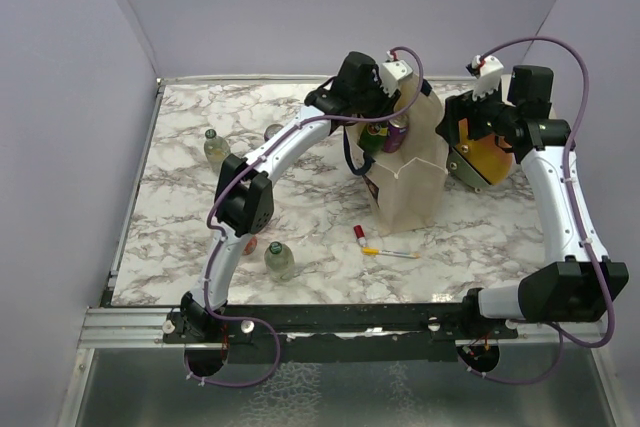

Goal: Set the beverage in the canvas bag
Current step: Place the drink in the canvas bag.

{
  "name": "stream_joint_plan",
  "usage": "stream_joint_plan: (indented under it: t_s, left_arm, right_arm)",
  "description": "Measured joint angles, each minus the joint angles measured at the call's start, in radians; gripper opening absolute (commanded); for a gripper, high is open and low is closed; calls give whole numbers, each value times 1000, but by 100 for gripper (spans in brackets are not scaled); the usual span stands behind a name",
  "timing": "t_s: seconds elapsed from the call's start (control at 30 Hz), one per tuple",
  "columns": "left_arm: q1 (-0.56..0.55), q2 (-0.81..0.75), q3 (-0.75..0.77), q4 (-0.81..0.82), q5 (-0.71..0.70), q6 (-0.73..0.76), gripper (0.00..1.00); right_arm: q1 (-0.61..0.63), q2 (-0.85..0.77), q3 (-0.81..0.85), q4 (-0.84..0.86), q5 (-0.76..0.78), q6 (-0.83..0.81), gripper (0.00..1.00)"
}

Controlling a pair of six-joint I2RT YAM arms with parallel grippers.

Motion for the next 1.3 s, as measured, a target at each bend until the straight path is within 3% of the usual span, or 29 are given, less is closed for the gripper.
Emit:
stream_joint_plan:
  t_s: [0.63, 1.3]
  left_arm:
    - [0, 29, 16, 27, -66, -62, 0]
    - [5, -2, -25, 18, 3, -100, 0]
  right_arm:
    - [0, 51, 25, 11, -35, -40, 85]
    - [0, 64, 35, 13, -47, -48, 85]
